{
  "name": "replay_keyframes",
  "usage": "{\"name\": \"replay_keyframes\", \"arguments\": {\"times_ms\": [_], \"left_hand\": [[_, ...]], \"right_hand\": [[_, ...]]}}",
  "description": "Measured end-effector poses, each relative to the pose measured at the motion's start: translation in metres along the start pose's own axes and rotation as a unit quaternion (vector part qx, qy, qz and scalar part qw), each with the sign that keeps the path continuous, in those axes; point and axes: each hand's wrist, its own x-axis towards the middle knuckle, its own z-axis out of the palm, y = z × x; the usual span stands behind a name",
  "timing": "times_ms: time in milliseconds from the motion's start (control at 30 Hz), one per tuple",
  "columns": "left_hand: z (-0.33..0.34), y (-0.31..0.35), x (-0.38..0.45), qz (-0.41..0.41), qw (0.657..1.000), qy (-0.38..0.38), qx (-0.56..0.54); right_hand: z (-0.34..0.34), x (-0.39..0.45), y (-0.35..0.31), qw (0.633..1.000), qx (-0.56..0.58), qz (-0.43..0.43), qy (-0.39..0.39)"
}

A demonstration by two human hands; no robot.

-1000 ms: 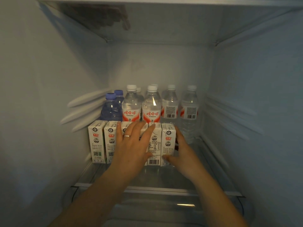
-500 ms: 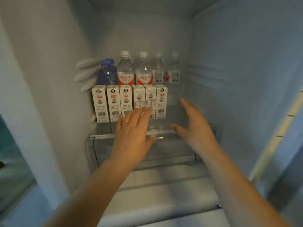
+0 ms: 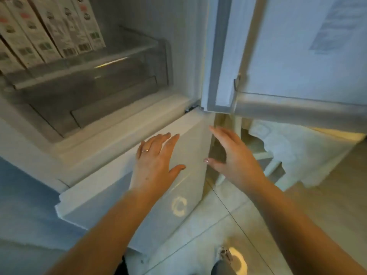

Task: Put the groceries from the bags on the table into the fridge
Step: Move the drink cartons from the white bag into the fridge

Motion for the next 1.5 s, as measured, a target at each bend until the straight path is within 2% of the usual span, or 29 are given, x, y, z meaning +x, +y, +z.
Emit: {"name": "replay_keyframes", "arguments": {"times_ms": [233,467,833,1167,1500], "left_hand": [[0.058,0.096,-0.021,0.079,0.988,-0.125,-0.054],[0.108,0.233,-0.027,0.159,0.958,-0.208,-0.119],[0.178,0.486,-0.023,0.206,0.928,-0.265,-0.164],[0.241,0.594,0.05,0.18,0.923,-0.281,-0.19],[0.342,0.673,0.214,0.138,0.93,-0.266,-0.213]], "right_hand": [[-0.029,-0.115,0.092,0.986,-0.013,0.163,0.032],[-0.086,-0.224,0.192,0.951,-0.01,0.302,0.06],[-0.23,-0.344,0.352,0.923,-0.024,0.371,0.099],[-0.305,-0.321,0.468,0.926,-0.025,0.364,0.098],[-0.377,-0.192,0.611,0.933,-0.014,0.353,0.064]]}}
